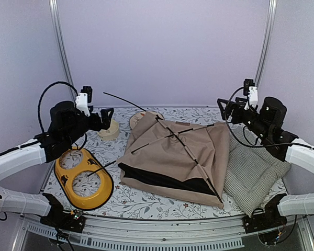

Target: Set up the pet tent

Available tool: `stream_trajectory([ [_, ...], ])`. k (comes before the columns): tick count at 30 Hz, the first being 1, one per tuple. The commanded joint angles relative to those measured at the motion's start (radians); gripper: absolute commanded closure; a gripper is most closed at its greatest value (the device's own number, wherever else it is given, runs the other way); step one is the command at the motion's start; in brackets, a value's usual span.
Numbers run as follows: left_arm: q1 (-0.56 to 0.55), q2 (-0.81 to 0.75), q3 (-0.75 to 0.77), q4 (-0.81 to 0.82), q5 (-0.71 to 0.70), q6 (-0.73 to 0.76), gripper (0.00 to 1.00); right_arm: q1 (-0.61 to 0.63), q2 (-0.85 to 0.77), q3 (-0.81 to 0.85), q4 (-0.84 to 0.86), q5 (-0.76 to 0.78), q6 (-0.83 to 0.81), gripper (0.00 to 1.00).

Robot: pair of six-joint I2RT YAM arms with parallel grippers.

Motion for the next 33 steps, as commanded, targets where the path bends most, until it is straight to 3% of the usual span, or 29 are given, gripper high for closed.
stream_trajectory([
  [1,-0.107,-0.064,0.078,-0.368,0.106,-0.117,0.01,0.139,0.008,0.126,-0.472,0.07,0.117,0.01],
  [3,-0.111,-0.102,0.09,-0.432,0.188,-0.146,0.01,0.142,-0.001,0.154,-0.584,0.067,0.17,0.01],
  [6,-0.109,-0.185,0.036,-0.505,0.113,-0.272,0.01,0.142,-0.064,0.124,-0.698,0.185,0.251,0.01],
  [8,-0.103,-0.235,-0.014,-0.496,0.138,-0.275,0.01,0.14,-0.127,0.075,-0.773,0.295,0.32,0.01],
  [13,-0.103,-0.167,-0.014,-0.48,0.264,-0.312,0.01,0.11,-0.255,-0.052,-0.635,0.069,0.325,0.01],
  [17,-0.111,-0.086,0.029,-0.445,0.291,-0.336,0.01,0.112,-0.118,-0.015,-0.608,-0.074,0.328,0.01],
  [21,-0.113,0.033,0.116,-0.439,0.344,-0.245,0.01,0.163,0.017,0.032,-0.581,-0.156,0.343,0.03],
  [24,-0.117,0.17,0.234,-0.483,0.438,-0.181,0.01,0.219,0.093,0.073,-0.594,-0.137,0.349,0.04],
  [33,-0.166,0.504,0.479,-0.582,0.536,-0.011,0.11,0.333,0.281,0.157,-0.667,-0.068,0.323,0.11],
])
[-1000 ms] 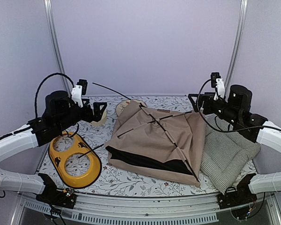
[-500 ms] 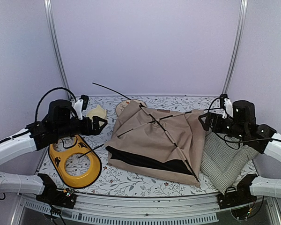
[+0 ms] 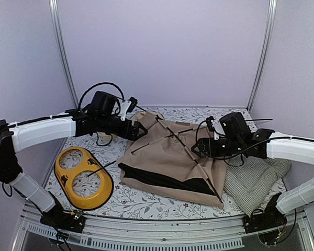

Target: Set up the pet tent

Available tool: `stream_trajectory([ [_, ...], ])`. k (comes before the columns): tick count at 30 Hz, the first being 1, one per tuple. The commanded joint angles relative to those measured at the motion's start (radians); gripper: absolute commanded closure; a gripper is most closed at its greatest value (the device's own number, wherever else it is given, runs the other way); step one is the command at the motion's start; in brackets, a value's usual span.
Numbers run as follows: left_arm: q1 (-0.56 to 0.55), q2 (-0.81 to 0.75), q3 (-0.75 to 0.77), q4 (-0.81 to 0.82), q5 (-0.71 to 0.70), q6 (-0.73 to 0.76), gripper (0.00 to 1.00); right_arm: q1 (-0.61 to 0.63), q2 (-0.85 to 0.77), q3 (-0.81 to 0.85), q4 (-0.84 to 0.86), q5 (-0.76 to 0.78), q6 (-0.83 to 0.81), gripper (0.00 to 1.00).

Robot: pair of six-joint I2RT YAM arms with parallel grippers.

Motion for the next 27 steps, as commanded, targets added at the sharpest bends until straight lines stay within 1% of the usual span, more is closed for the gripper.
stream_trajectory([
  [1,-0.047,0.125,0.098,-0.092,0.087,0.11,0.13,0.034,0.052,0.037,-0.052,0.045,-0.014,0.12],
  [5,-0.08,0.22,0.154,-0.127,0.084,0.137,0.21,0.068,0.085,0.043,-0.054,0.059,0.002,0.19],
  [7,-0.086,0.258,0.177,-0.142,0.05,0.144,0.27,0.082,0.105,0.04,-0.047,0.078,0.011,0.22],
  [10,-0.092,0.304,0.186,-0.145,0.009,0.158,0.33,0.089,0.136,0.033,-0.011,0.074,0.012,0.29],
  [13,-0.102,0.344,0.196,-0.145,0.006,0.155,0.42,0.089,0.187,0.045,0.022,0.063,0.0,0.34],
  [15,-0.122,0.362,0.195,-0.141,-0.008,0.153,0.45,0.089,0.225,0.07,0.025,0.063,-0.024,0.37],
  [19,-0.157,0.402,0.206,-0.144,-0.051,0.148,0.47,0.089,0.295,0.15,-0.006,0.089,-0.087,0.44],
  [21,-0.172,0.415,0.21,-0.144,-0.071,0.141,0.52,0.089,0.317,0.178,-0.019,0.098,-0.118,0.5],
  [23,-0.182,0.418,0.212,-0.144,-0.095,0.131,0.61,0.089,0.33,0.204,-0.037,0.12,-0.142,0.59],
  [24,-0.185,0.414,0.213,-0.143,-0.104,0.126,0.68,0.089,0.333,0.216,-0.045,0.135,-0.156,0.63],
  [25,-0.189,0.405,0.212,-0.14,-0.111,0.123,0.74,0.089,0.334,0.228,-0.052,0.149,-0.163,0.71],
  [27,-0.192,0.382,0.205,-0.123,-0.126,0.116,0.86,0.088,0.335,0.258,-0.067,0.173,-0.177,0.79],
])
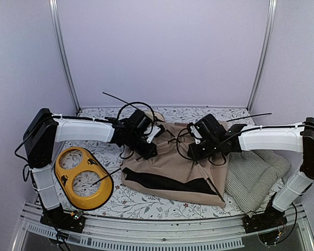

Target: Set up the pet tent

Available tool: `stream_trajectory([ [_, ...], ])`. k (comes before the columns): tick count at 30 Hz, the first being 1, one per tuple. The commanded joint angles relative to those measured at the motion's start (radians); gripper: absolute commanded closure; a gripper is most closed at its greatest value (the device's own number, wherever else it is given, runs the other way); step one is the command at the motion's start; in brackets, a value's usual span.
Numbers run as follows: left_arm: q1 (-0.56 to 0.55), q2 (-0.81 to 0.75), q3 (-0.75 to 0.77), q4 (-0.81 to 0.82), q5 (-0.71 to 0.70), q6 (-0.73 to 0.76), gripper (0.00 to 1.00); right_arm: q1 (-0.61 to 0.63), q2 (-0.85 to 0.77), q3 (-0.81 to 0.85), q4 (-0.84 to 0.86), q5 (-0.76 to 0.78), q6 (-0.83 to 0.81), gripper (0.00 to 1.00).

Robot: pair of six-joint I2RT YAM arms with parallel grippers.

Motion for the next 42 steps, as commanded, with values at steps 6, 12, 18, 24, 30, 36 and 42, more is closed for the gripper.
stream_trajectory([
  [6,-0.032,-0.111,-0.018,0.096,-0.04,-0.049,1.0,0.002,0.018,0.17,-0.038,0.155,-0.11,0.94],
  [12,-0.045,-0.196,-0.059,0.252,-0.06,-0.118,1.0,-0.037,0.032,0.284,-0.086,0.305,-0.163,0.89],
  [18,-0.056,-0.178,-0.007,0.347,-0.125,-0.19,1.0,-0.081,0.004,0.391,-0.128,0.303,-0.177,0.42],
  [24,-0.059,-0.098,0.103,0.34,-0.184,-0.267,1.0,-0.081,-0.079,0.449,-0.167,0.189,-0.146,0.16],
  [30,-0.059,-0.036,0.185,0.316,-0.186,-0.311,1.0,-0.064,-0.201,0.351,-0.122,-0.037,-0.059,0.12],
  [36,-0.059,0.003,0.25,0.307,-0.165,-0.353,1.0,0.009,-0.302,0.139,0.049,-0.276,0.044,0.17],
  [42,-0.059,0.035,0.314,0.299,-0.143,-0.4,1.0,0.093,-0.314,-0.082,0.274,-0.367,0.179,0.21],
])
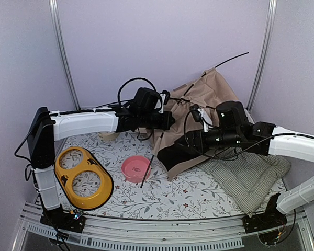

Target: Set up the pet tent

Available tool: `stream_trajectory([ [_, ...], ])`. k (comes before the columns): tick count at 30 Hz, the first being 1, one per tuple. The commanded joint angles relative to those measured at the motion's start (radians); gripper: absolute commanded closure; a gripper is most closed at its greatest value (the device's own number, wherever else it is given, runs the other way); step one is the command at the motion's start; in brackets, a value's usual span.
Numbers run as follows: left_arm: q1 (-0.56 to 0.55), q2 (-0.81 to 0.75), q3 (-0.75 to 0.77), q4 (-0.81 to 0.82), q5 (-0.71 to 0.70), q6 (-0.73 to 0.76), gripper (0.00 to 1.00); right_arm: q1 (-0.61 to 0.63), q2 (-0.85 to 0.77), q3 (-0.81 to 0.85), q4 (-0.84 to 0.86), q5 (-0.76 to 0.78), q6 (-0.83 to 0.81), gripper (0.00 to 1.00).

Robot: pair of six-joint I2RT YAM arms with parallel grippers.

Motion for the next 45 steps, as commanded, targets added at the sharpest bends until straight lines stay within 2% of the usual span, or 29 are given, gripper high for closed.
stream_trajectory([
  [1,-0.013,0.013,0.081,0.064,0.005,-0.063,1.0,0.054,0.009,-0.135,0.221,-0.123,0.137,0.22],
  [6,-0.012,0.031,0.116,0.071,-0.001,-0.096,1.0,0.096,0.104,-0.207,0.371,-0.147,0.214,0.26],
  [13,-0.02,0.032,0.127,0.098,-0.025,-0.117,1.0,0.146,0.244,-0.21,0.535,-0.17,0.272,0.28],
  [23,-0.039,0.032,0.117,0.134,-0.07,-0.088,1.0,0.152,0.373,-0.166,0.587,-0.178,0.279,0.36],
  [28,-0.042,0.023,0.105,0.136,-0.077,-0.085,1.0,0.152,0.403,-0.143,0.589,-0.161,0.289,0.51],
  [34,-0.042,0.014,0.102,0.105,-0.063,-0.043,1.0,0.152,0.394,-0.129,0.567,-0.146,0.277,0.91],
  [36,-0.042,0.008,0.1,0.076,-0.062,-0.025,1.0,0.151,0.39,-0.119,0.548,-0.14,0.266,1.0],
  [37,-0.042,0.001,0.094,0.066,-0.063,-0.017,0.99,0.152,0.388,-0.114,0.539,-0.136,0.261,1.0],
  [39,-0.043,-0.025,0.065,0.062,-0.061,0.0,0.87,0.152,0.384,-0.104,0.524,-0.129,0.245,1.0],
  [45,-0.042,-0.165,-0.076,0.111,-0.02,0.071,0.32,0.148,0.376,-0.054,0.507,-0.149,0.199,1.0],
])
